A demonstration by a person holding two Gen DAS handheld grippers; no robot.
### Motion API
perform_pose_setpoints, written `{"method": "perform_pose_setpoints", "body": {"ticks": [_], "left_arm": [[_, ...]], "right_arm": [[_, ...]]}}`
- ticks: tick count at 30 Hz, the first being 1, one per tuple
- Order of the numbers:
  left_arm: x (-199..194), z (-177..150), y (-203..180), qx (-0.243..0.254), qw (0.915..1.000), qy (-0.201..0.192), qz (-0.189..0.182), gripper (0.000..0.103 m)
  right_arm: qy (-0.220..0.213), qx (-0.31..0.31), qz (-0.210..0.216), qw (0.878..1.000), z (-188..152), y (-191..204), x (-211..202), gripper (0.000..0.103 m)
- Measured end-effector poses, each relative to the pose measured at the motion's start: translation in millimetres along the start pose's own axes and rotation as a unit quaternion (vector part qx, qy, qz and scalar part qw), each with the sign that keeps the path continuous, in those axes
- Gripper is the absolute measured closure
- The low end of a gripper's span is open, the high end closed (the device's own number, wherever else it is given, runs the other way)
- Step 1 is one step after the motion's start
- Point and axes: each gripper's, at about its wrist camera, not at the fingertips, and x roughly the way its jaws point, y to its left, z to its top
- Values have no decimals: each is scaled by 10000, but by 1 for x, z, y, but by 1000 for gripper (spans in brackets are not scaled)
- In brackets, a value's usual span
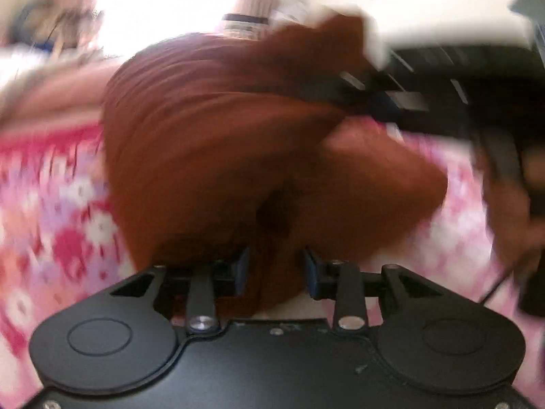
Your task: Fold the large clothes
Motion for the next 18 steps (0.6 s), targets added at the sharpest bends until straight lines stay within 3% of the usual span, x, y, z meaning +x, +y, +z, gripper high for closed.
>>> {"method": "perform_pose_setpoints", "body": {"ticks": [3, 4, 9, 18], "left_arm": [[8, 2, 2, -192, 9994, 126, 252, 94], [11, 3, 0, -172, 9990, 176, 378, 96], [11, 4, -24, 93, 9961, 217, 855, 99], [22, 9, -37, 275, 9956, 271, 850, 103]], "right_arm": [[-167, 244, -1, 9996, -3, -14, -6, 84], [-219, 309, -28, 9993, -4, -17, -8, 85], [-493, 408, -153, 9978, -9, -28, -24, 85], [-847, 544, -438, 9940, -3, -61, -66, 85]]}}
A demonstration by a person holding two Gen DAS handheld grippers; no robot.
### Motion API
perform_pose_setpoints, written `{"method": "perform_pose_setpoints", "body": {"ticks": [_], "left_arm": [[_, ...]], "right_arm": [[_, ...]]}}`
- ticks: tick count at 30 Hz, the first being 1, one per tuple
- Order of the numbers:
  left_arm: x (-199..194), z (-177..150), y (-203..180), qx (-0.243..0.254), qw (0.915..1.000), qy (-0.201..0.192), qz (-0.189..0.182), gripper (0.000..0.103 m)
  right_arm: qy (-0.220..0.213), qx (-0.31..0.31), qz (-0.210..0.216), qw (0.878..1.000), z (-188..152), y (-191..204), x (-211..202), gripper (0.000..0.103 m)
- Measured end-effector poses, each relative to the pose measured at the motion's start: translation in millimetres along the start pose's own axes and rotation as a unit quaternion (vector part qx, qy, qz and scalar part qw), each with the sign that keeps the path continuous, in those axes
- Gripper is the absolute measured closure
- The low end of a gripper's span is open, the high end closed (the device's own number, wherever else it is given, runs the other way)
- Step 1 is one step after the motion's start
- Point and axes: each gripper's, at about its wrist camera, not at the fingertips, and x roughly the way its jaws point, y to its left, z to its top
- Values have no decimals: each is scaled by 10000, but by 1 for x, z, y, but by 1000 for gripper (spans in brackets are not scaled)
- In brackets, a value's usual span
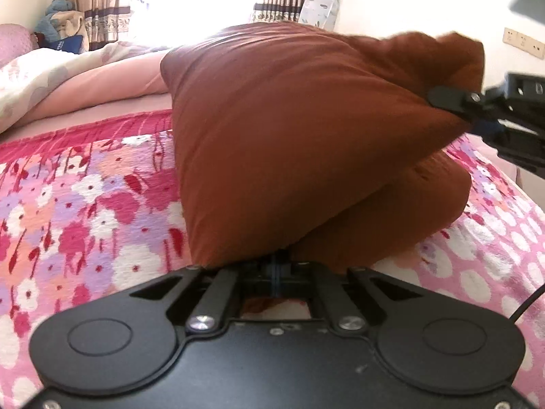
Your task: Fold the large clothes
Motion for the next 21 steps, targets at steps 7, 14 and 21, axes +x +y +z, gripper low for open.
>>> {"method": "perform_pose_setpoints", "body": {"ticks": [7, 14, 21], "left_arm": [[4, 4, 5, -265, 9993, 132, -235, 102], [0, 8, 19, -624, 9954, 273, -675, 102], [2, 9, 10, -428, 9962, 337, -684, 103]], "right_arm": [[76, 513, -149, 9985, -13, -46, -4, 85], [177, 996, -175, 9947, -36, -76, 2, 85], [33, 743, -299, 9968, -29, -73, -13, 85]]}}
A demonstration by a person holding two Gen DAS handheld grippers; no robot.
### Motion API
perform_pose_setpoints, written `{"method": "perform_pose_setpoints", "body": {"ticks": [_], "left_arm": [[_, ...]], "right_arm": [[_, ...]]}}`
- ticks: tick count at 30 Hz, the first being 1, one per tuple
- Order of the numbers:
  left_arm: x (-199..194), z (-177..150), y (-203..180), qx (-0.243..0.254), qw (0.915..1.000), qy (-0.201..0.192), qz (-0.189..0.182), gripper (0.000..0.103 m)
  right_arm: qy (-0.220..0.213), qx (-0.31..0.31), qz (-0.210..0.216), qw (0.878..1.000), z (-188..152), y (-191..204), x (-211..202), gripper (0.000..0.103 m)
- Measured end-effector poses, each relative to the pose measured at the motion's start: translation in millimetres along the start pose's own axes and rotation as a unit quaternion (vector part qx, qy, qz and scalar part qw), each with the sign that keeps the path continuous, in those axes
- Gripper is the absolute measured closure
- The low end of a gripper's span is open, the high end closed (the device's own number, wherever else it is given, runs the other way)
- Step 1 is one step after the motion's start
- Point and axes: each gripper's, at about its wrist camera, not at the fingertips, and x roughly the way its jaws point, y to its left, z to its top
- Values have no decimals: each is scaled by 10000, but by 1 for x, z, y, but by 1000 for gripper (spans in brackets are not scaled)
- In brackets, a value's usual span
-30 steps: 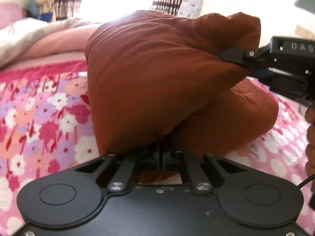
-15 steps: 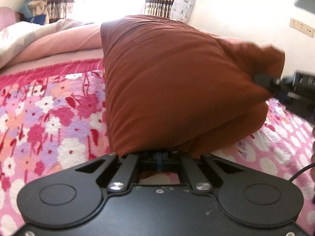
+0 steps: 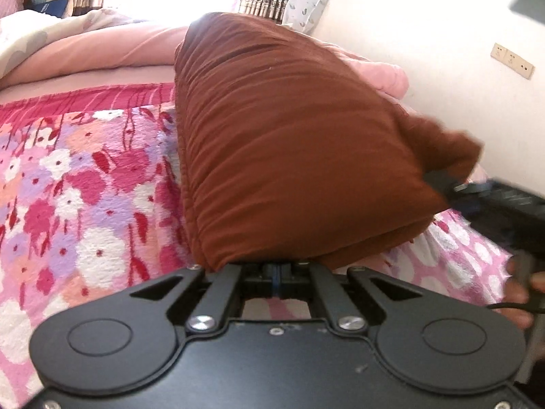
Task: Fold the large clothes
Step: 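Lift and fold the held bundle over onto itself with both grippers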
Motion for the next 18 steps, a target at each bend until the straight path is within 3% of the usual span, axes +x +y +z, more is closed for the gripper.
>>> {"method": "perform_pose_setpoints", "body": {"ticks": [3, 7, 11, 14, 16, 18], "left_arm": [[-16, 2, -3, -45, 9997, -15, -247, 94], [-42, 7, -10, 69, 9989, -311, -356, 94], [-59, 8, -2, -262, 9953, -590, -721, 97], [-78, 17, -11, -144, 9927, -770, -915, 97], [-83, 28, -18, -74, 9920, -907, -876, 96], [-71, 43, -21, -41, 9929, -1021, -606, 96]], "right_arm": [[137, 283, -112, 9994, -8, -16, 17, 85], [201, 310, -73, 9993, -8, -24, 19, 85], [256, 424, -65, 9988, -10, -30, 17, 85], [321, 323, -76, 9989, -11, -26, 15, 84], [314, 173, -164, 9992, -11, -21, 15, 84], [311, 137, -184, 9993, -11, -17, 15, 84]]}}
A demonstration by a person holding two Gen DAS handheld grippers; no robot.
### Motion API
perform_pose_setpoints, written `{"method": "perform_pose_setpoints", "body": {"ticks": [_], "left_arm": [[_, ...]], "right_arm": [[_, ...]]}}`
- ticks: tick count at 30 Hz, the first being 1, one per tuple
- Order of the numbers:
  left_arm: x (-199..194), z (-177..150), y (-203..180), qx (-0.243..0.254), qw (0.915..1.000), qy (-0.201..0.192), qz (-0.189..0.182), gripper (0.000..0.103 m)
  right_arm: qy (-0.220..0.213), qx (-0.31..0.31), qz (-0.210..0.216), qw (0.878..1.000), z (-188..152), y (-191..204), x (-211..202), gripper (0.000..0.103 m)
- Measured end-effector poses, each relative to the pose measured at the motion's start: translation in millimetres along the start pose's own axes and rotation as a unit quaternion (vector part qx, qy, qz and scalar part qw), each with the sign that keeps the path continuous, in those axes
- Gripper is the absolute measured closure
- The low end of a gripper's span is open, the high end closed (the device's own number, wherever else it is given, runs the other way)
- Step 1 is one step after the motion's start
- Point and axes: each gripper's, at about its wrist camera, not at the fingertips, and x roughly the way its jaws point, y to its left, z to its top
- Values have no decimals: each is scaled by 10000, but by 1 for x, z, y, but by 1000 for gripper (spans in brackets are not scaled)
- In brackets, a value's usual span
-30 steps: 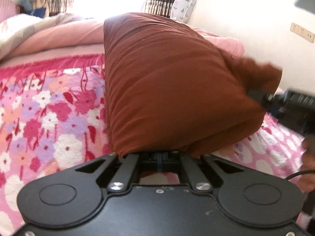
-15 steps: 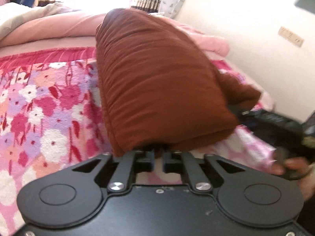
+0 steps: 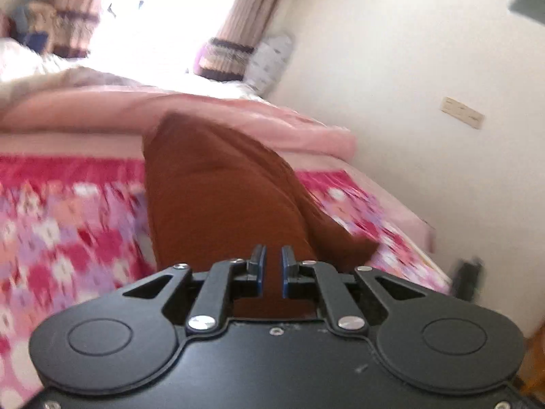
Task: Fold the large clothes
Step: 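Lift and fold the held bundle over onto itself with both grippers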
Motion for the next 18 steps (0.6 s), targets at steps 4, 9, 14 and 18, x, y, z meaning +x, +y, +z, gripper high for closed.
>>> {"method": "perform_pose_setpoints", "body": {"ticks": [4, 9, 14, 18], "left_arm": [[85, 13, 22, -254, 9946, 983, 203, 95], [128, 5, 42, -522, 9875, 1433, 392, 100], [138, 8, 34, -135, 9878, 1458, 531, 100], [142, 9, 43, -367, 9874, 1491, 387, 100]], "right_arm": [[-10, 41, 7, 10000, 0, -3, -1, 84], [28, -70, 50, 10000, 2, -4, -1, 81], [-26, -285, -20, 9996, 16, 0, -31, 68], [-297, -1208, -176, 9921, 34, 38, -64, 88]]}}
